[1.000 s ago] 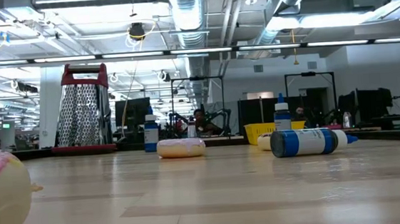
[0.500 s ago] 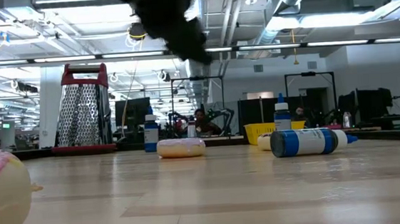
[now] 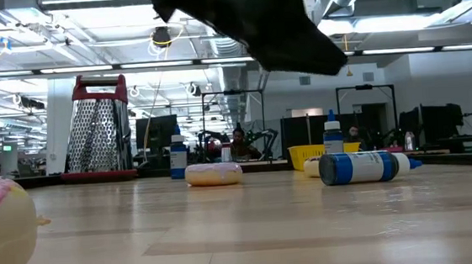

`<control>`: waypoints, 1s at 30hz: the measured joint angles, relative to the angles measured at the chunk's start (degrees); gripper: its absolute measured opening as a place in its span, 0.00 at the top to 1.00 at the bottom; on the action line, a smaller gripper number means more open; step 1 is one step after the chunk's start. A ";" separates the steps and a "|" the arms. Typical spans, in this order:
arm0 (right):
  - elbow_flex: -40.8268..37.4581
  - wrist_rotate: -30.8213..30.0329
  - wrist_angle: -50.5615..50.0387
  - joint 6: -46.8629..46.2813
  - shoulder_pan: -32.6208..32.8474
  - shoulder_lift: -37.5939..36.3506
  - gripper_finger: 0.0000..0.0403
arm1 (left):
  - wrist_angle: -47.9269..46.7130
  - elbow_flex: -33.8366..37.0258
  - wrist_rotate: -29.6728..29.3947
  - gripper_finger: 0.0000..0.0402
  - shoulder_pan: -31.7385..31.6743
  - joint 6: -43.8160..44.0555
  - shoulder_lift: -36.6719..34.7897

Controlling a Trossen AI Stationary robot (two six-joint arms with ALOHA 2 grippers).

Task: Pick & Place Food Item
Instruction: Put the bottom blue food coloring bottle into the transparent bin

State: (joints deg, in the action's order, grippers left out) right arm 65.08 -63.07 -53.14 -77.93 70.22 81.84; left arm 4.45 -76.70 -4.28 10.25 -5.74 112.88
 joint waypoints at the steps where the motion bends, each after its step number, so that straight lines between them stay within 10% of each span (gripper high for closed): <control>1: 0.00 0.00 -0.02 0.13 -0.06 0.00 0.51 | 0.00 -0.59 -0.34 0.54 -0.13 -0.01 0.71; 12: 0.00 5.24 -3.58 -0.05 -2.44 0.00 0.51 | -7.96 -2.70 -0.51 0.54 -3.89 -1.12 0.79; 21: -0.06 24.97 -7.39 12.21 -18.81 0.02 0.51 | -16.31 2.61 -0.69 0.58 -3.53 -1.38 -18.60; 30: -0.08 40.34 -6.26 32.82 -37.04 0.03 0.51 | -12.93 22.10 -0.46 0.61 3.68 -1.10 -40.67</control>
State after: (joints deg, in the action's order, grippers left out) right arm 65.00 -22.73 -59.40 -45.11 33.18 81.87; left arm -8.49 -54.60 -4.74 13.94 -6.84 72.20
